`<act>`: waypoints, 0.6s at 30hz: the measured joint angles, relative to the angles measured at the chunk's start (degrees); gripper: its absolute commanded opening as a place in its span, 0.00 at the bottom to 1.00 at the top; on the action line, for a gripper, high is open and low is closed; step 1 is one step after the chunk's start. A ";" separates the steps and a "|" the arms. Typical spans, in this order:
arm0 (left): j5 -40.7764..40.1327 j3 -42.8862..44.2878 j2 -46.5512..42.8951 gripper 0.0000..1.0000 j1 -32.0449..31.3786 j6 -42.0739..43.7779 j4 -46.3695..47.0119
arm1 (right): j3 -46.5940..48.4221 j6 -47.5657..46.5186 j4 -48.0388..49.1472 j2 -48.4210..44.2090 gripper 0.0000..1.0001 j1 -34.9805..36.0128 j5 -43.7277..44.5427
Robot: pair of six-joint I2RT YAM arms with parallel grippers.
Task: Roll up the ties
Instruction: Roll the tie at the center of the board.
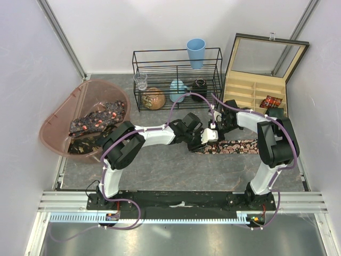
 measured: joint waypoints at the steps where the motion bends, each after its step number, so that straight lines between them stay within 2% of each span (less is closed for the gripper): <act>1: 0.20 0.00 0.00 0.41 0.15 -0.02 0.07 | 0.00 0.04 0.02 -0.09 0.00 0.00 0.17; 7: 1.40 0.00 0.00 0.45 0.50 -0.07 0.35 | 0.00 0.46 0.02 -0.37 0.00 0.00 0.96; 13: 1.09 0.24 0.07 0.54 0.37 -0.09 0.33 | 0.00 0.68 -0.26 -0.57 0.00 -0.02 2.54; 18: -0.11 0.63 0.13 0.56 0.11 -0.09 0.00 | -0.11 0.70 -0.59 -0.87 0.00 -0.28 4.11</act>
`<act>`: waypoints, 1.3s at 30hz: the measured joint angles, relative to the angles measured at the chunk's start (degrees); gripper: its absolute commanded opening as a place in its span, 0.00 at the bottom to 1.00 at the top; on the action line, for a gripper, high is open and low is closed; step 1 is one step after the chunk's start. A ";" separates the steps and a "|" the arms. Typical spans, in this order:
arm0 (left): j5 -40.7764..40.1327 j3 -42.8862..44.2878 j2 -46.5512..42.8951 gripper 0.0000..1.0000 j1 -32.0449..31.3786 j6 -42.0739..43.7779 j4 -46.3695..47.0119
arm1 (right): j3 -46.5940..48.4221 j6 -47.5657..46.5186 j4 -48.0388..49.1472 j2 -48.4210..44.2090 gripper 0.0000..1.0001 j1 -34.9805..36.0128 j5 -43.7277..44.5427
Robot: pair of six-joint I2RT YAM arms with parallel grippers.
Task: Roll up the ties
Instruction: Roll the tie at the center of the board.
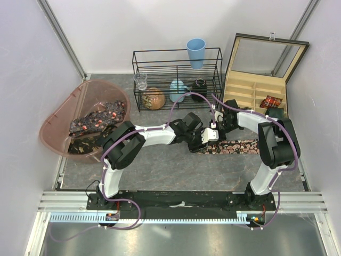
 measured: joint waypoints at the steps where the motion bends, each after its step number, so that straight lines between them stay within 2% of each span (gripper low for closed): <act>1: -0.11 0.00 0.00 0.58 -0.04 0.00 0.00 | -0.07 0.00 0.00 -0.04 0.00 -0.07 0.15; 8: -0.20 0.00 0.00 0.62 0.00 -0.63 0.24 | -0.24 0.02 -0.48 -0.09 0.00 -0.59 1.49; 25: 3.30 0.83 0.57 0.59 -0.02 -3.69 2.99 | -0.20 0.17 -1.84 -0.22 0.00 -0.92 7.74; 32: 4.37 2.69 1.99 0.63 -0.44 -4.74 4.20 | 0.04 0.20 -2.40 0.81 0.00 -0.96 11.80; 37: 5.03 0.96 1.84 0.68 0.13 -6.47 7.43 | 0.48 0.17 -2.93 1.11 0.00 -0.96 12.72; 38: 5.57 -0.68 1.49 0.71 0.55 -7.08 9.25 | 0.50 0.17 -2.97 1.16 0.00 -0.96 12.74; 39: 6.23 -2.86 0.90 0.80 1.09 -8.02 11.23 | 0.52 0.17 -2.99 1.22 0.00 -0.96 12.74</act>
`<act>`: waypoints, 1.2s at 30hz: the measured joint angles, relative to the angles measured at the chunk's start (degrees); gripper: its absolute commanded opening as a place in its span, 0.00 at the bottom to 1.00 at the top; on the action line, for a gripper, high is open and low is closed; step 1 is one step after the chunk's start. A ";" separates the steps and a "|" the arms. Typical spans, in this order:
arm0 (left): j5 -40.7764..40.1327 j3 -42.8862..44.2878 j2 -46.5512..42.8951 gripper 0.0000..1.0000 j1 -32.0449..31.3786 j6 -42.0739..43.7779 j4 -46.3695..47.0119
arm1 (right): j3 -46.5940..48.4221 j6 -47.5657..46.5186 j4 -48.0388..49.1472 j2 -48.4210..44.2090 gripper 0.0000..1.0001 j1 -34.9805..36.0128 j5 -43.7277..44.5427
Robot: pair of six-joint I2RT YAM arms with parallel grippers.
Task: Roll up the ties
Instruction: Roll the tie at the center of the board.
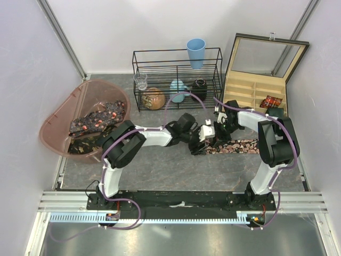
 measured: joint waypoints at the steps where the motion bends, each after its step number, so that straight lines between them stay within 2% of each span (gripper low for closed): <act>1: 1.03 -2.56 -0.74 0.80 0.70 -1.03 2.86 | 0.02 -0.02 0.00 0.07 0.00 0.00 -0.04; 4: 4.04 -10.36 -3.48 0.80 3.19 -4.15 11.06 | 0.04 -0.20 0.02 0.24 0.00 -0.02 -0.35; 7: 5.90 -14.40 -4.35 0.80 5.09 -6.99 18.25 | 0.13 -0.59 0.00 0.39 0.00 -0.07 -0.87; 16: 10.54 -16.72 -2.29 0.79 5.11 -13.25 36.96 | 0.44 -1.68 1.03 1.92 0.00 0.81 -5.01; 23: 9.99 -17.20 -1.90 0.80 4.55 -13.66 38.93 | 0.44 0.31 2.34 2.89 0.00 2.54 -6.97; 28: 7.26 -22.58 -2.95 0.83 4.46 -13.88 40.68 | 0.20 1.79 3.13 3.17 0.00 2.71 -7.80; 31: 6.14 -25.46 -3.08 0.80 4.50 -13.97 42.36 | -0.17 2.86 3.93 3.28 0.00 2.75 -8.44; 33: 5.55 -26.21 -3.06 0.74 4.48 -14.05 43.41 | -0.37 3.54 4.37 3.41 0.00 2.84 -8.92; 36: 5.03 -26.21 -3.04 0.71 4.50 -14.34 45.38 | -0.52 4.46 5.03 3.67 0.00 3.26 -9.68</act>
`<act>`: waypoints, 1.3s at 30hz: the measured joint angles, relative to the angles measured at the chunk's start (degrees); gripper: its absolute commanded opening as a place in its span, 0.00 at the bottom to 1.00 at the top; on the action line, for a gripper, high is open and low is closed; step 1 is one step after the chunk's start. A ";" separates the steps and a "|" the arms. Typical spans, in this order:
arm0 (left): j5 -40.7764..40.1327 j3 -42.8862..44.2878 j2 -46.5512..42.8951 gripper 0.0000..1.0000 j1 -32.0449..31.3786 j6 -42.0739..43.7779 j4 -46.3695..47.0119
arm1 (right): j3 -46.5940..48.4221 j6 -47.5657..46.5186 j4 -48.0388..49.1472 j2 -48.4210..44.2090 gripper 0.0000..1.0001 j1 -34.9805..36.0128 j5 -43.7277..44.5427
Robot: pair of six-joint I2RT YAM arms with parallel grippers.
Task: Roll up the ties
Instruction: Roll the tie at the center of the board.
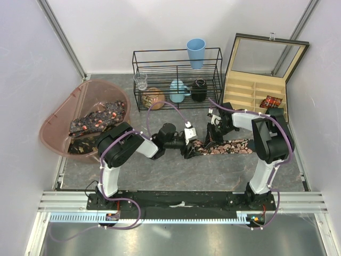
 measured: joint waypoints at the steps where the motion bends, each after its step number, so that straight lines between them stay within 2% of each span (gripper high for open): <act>1: -0.04 0.00 0.00 0.71 -0.02 0.00 0.59 | -0.02 0.33 0.22 0.11 0.00 0.22 -0.20; 7: -0.04 0.00 0.00 0.50 -0.02 0.15 1.62 | 0.00 2.10 2.12 1.51 0.00 1.64 -2.86; 9: -0.11 0.00 -0.02 0.54 0.00 0.39 1.49 | 0.00 2.56 2.36 1.70 0.00 1.68 -3.32; 10: -0.11 0.00 -0.09 0.66 0.00 0.72 1.27 | 0.00 2.69 2.40 1.79 0.00 1.68 -3.43; 11: -0.13 -0.04 -0.20 0.70 0.00 0.90 1.11 | 0.00 2.86 2.47 1.81 0.00 1.68 -3.50; 15: -0.55 -2.12 -1.51 0.73 0.44 1.40 0.31 | -0.02 3.10 2.75 1.97 0.00 1.73 -3.78; 22: -0.50 -4.39 -1.86 0.64 1.66 1.66 0.37 | -0.31 3.17 3.32 1.95 0.00 1.73 -4.15; 30: -0.42 -3.80 -1.86 0.64 1.70 1.79 0.33 | -0.39 3.54 3.69 2.23 0.00 1.73 -4.74; 33: -0.37 -3.23 -1.86 0.58 1.55 1.79 0.20 | -0.37 3.76 3.85 2.38 0.00 1.73 -4.98; 35: -0.35 -2.78 -1.86 0.50 1.36 1.79 -0.20 | -0.37 3.96 3.93 2.45 0.00 1.73 -5.14; 39: -0.46 -1.92 -1.86 0.44 1.22 2.29 -2.14 | -0.37 3.96 3.98 2.45 0.00 1.75 -5.18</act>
